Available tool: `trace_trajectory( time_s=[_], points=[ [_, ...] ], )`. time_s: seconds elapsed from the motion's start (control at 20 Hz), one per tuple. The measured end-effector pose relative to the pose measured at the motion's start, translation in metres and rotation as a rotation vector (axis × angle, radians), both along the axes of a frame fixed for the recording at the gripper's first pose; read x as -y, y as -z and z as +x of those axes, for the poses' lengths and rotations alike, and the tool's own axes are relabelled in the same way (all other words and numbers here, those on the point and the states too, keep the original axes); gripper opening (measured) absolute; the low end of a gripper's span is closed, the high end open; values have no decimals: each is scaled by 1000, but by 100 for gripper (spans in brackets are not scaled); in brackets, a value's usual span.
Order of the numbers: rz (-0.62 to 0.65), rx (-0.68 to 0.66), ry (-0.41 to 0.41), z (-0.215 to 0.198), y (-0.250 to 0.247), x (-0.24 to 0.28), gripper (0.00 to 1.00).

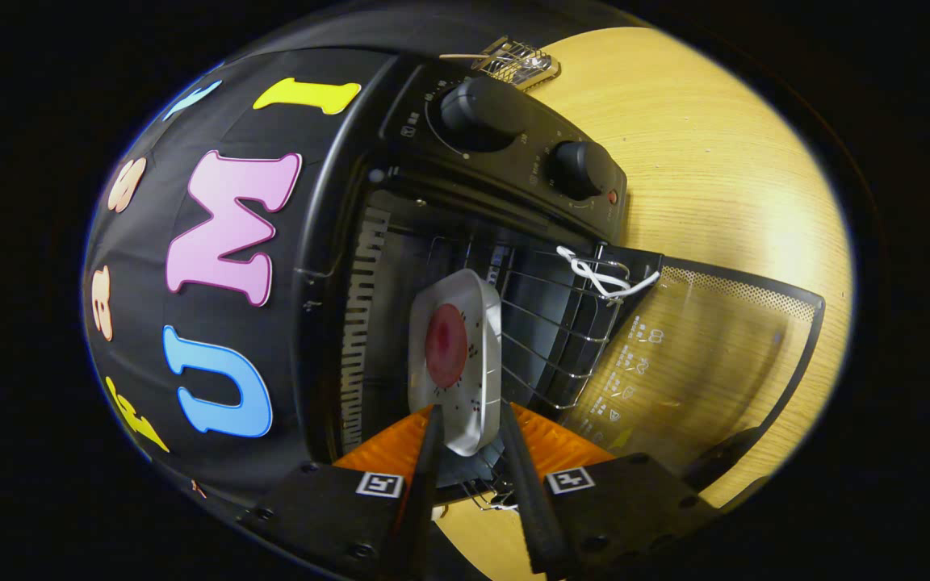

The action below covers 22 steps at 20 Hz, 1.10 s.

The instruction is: Open the toaster oven, put the food inside, and close the toaster oven door.

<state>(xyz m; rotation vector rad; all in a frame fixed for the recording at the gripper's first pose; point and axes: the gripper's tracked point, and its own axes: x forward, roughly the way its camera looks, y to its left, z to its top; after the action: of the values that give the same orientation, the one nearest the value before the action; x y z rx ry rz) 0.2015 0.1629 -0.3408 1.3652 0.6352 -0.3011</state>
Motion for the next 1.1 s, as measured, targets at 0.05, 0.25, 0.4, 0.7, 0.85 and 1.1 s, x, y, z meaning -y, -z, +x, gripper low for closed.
trace_trajectory(
  time_s=[0.05, 0.25, 0.4, 0.7, 0.85, 1.1],
  points=[
    [1, 3, -18, -8, -5, -1, 57],
    [-7, -6, -75, -41, -21, -2, 97],
    [-70, 10, -155, -69, -39, -3, 99],
    [-309, 84, -409, -123, -56, -5, 98],
    [-513, 144, -570, -147, -49, -8, 98],
    [-910, 165, -827, -192, -21, 2, 99]
  ],
)
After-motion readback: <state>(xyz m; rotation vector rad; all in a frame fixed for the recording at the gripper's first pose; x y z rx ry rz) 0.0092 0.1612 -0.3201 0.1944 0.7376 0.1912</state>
